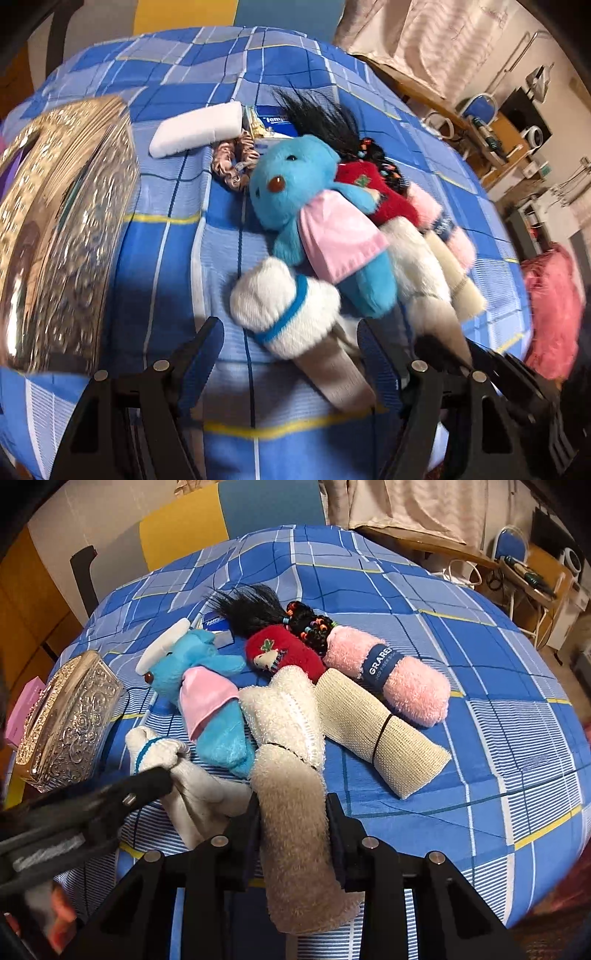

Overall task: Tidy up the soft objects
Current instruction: 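Grasp the white knit sock with the left tool while the right tool grasps the cream fuzzy sock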

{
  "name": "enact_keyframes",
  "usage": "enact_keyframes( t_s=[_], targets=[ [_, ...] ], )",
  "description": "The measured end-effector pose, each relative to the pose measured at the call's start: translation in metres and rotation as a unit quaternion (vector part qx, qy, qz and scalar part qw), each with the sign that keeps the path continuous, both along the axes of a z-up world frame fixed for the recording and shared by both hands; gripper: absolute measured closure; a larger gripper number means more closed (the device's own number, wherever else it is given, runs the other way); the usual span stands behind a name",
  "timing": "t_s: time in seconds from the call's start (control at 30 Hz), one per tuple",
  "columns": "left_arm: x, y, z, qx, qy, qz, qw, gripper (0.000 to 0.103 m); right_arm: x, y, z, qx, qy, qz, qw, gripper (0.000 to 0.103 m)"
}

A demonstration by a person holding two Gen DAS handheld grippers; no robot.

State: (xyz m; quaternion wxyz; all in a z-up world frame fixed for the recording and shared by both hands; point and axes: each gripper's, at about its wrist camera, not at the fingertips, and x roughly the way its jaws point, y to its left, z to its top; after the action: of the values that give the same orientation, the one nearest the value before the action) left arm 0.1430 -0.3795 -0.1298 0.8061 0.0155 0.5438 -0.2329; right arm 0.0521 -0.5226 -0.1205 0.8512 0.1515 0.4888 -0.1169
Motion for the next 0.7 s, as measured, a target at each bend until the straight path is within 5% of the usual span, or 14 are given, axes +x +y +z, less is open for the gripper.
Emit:
enact_keyframes(
  t_s=[0.07, 0.13, 0.43, 0.7],
  targets=[
    [0.004, -0.010, -0.009, 0.032, -0.011, -0.011, 0.9994, 0.044, 0.001, 0.001, -0.001, 0.001, 0.000, 0.002, 1.000, 0.070],
    [0.006, -0.014, -0.016, 0.049, -0.014, -0.019, 0.9985, 0.045, 0.001, 0.001, -0.003, 0.000, 0.003, 0.002, 1.000, 0.070],
    [0.006, 0.011, -0.010, 0.001, -0.010, -0.065, 0.9978, 0.062, 0.003, 0.007, -0.008, 0.007, 0.007, 0.009, 1.000, 0.071],
    [-0.029, 0.059, 0.028, -0.056, -0.025, -0.112, 0.9918, 0.063, 0.001, 0.007, -0.003, 0.013, -0.013, 0.006, 1.000, 0.073]
  ],
)
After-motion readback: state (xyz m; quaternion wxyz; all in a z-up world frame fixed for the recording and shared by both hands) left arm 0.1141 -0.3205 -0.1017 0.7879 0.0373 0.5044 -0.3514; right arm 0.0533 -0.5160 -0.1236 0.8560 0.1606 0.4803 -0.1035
